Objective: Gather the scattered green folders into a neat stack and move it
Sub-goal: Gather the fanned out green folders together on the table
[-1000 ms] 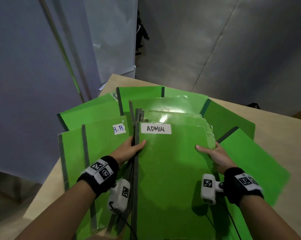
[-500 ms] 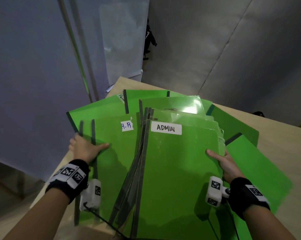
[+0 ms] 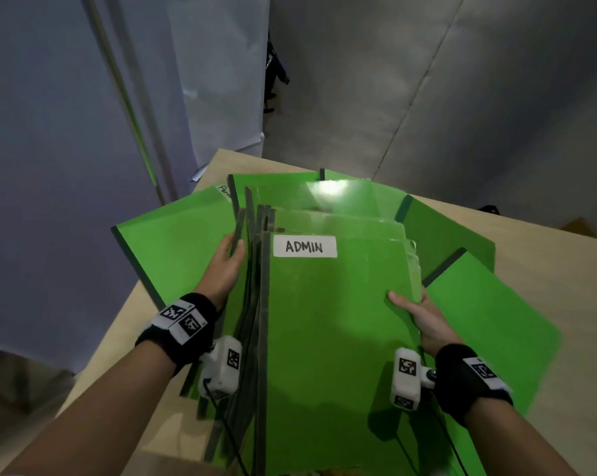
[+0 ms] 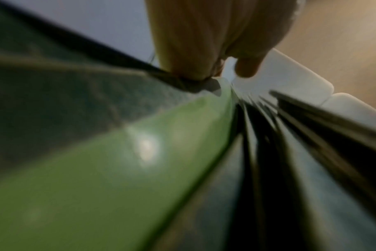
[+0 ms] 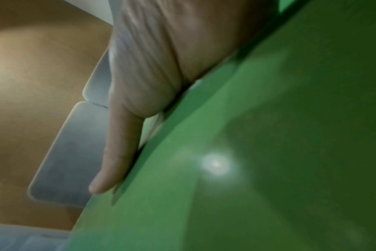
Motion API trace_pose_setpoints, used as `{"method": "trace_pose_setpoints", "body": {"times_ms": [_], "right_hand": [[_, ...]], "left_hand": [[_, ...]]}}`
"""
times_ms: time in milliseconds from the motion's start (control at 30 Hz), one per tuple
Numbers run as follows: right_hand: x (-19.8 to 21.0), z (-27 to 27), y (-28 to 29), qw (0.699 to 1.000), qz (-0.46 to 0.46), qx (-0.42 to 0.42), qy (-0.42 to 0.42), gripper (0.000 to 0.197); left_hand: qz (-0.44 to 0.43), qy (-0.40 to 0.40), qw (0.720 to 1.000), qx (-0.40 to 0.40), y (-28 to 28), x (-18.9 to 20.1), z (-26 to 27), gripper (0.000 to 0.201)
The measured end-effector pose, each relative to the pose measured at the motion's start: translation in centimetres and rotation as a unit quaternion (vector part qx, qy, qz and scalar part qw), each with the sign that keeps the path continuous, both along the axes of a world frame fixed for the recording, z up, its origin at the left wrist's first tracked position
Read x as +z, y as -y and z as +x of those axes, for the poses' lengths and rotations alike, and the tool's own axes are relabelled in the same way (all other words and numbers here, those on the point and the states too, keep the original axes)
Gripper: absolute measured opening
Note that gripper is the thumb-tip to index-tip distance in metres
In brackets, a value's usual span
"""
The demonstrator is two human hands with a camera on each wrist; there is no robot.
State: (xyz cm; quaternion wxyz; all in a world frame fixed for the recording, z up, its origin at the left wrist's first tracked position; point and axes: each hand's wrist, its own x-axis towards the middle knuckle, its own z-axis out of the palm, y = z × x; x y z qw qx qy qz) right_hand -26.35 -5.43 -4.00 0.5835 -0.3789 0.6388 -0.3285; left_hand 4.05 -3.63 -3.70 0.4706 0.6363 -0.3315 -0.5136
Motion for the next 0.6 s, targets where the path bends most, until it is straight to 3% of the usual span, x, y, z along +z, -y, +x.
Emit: {"method": "trace_pose_setpoints", "body": {"times_ms": [133,300,400,567,600], "right_hand": [[-0.1,0.8,0.6,1.0,-0.021,-0.02,0.003,0.074],[-0.5,1.0,-0.1,0.999,-0.015,-0.046,-0.005,0.102],[0.0,1.4,-0.5,0.999,-0.001,-0.038,-0.015,0.114],[-0.3,0.8,-0.8,0.999,-0.012,-0.037,-0.017,0.06],[-0.4,0.5,-1.1,0.998,-0.013,-0.031,-0.051,0.052]], "left_hand": [[0.007,-0.055,0.995,-0.079,0.2,0.4,0.0,0.094],[0.087,0.018,0.977,-0.193,-1.1,-1.0,0.4,0.144],[0.121,0.027,0.979,-0.161,-1.2,-1.6,0.4,0.136],[0.126,-0.043,0.983,-0.128,-1.2,-1.9,0.1,0.115],[0.127,-0.05,0.983,-0.122,-1.1,-2.1,0.1,0.112]]}}
